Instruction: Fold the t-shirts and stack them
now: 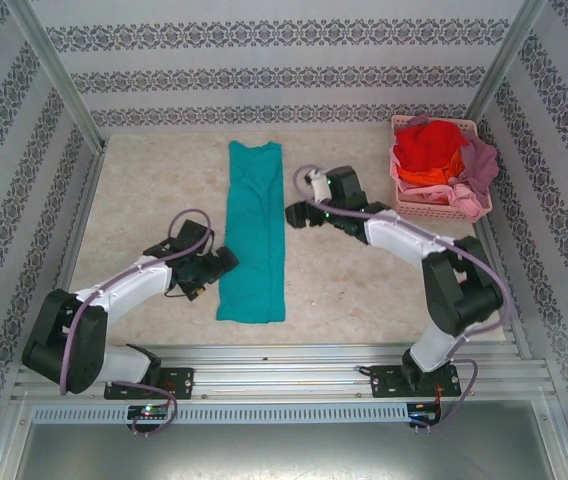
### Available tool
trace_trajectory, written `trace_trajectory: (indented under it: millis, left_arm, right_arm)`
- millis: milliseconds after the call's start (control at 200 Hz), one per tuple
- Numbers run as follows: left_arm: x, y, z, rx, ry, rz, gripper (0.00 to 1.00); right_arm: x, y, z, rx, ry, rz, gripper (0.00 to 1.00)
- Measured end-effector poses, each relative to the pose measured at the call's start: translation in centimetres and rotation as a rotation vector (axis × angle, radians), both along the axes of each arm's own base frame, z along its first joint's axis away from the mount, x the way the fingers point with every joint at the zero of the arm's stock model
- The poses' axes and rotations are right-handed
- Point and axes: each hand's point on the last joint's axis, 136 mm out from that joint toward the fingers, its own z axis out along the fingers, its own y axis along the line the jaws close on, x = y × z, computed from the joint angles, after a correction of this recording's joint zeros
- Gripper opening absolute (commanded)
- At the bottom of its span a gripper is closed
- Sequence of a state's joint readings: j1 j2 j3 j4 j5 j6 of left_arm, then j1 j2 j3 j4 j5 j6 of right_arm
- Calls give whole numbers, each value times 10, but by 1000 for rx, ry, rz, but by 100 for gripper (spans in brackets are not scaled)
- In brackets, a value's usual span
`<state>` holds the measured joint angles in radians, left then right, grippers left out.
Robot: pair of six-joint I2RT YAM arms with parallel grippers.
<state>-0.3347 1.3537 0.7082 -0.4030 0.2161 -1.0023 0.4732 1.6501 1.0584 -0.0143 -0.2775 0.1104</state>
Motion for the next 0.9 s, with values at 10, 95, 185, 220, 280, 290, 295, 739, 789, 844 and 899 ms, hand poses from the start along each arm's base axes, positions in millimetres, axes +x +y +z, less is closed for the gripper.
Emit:
trace_trajectory:
  millis: [10,95,185,220,280,290,295,739,789,844,899]
  left_arm:
    - [2,2,1,1,-3,7,100]
    - [19,22,2,13,-10,55,100]
    - [34,38,3,17,-16,81,100]
    - [38,44,3,17,-19,89,100]
    - [42,52,2,19,-20,97,100]
    - [42,53,2,20,-20,98,100]
    - [43,54,2,20,-19,98,100]
    - [45,63,2,11,-27,76,100]
    - [45,63,3,12,-29,73,100]
    - [45,63,3,13,-33,70,100]
    - [45,63,5,13,-37,69,100]
  right_arm:
    - [-5,2,0,-9,-9,19,89]
    - [-46,23,0,-87,-100,185,90]
    - [-92,51,-6,-176,-192,392,90]
    - [-108,60,-9,-208,-222,463,90]
    - [-135,77,-15,-262,-271,579,90]
    - [-140,80,-16,-270,-278,600,89]
    - [-143,82,-16,-275,-285,612,89]
    - [-200,126,-83,-491,-309,888,69]
    - [-201,127,-90,-506,-298,899,69]
    - [-201,127,-95,-516,-285,905,69]
    - [-202,127,-99,-522,-276,910,69]
